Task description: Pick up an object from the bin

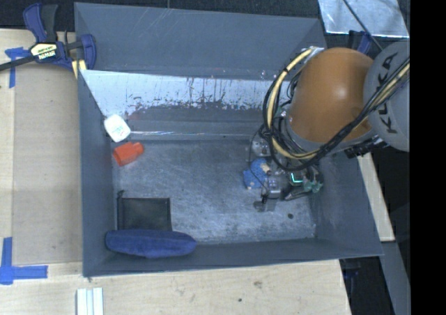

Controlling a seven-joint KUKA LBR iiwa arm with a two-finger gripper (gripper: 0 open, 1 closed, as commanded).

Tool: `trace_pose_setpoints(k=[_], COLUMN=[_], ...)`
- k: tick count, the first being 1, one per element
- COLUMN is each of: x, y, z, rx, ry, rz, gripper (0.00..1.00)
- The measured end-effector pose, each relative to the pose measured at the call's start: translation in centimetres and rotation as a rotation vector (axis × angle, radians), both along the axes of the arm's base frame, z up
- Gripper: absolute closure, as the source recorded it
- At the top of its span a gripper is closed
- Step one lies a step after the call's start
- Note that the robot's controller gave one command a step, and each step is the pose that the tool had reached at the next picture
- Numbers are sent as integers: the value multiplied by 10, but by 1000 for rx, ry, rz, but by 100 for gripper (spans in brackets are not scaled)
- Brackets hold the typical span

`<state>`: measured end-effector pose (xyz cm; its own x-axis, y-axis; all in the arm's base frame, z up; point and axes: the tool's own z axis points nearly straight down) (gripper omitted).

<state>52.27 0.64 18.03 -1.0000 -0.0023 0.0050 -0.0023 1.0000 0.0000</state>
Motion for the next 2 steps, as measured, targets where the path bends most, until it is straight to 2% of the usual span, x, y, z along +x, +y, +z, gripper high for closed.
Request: trace_pose_setpoints(k=[1, 2], x=[73, 74], y=[-57, -57], z=[-113, -113], rx=[0, 0], ry=[-7, -10], rz=[246, 243], gripper=[0, 0])
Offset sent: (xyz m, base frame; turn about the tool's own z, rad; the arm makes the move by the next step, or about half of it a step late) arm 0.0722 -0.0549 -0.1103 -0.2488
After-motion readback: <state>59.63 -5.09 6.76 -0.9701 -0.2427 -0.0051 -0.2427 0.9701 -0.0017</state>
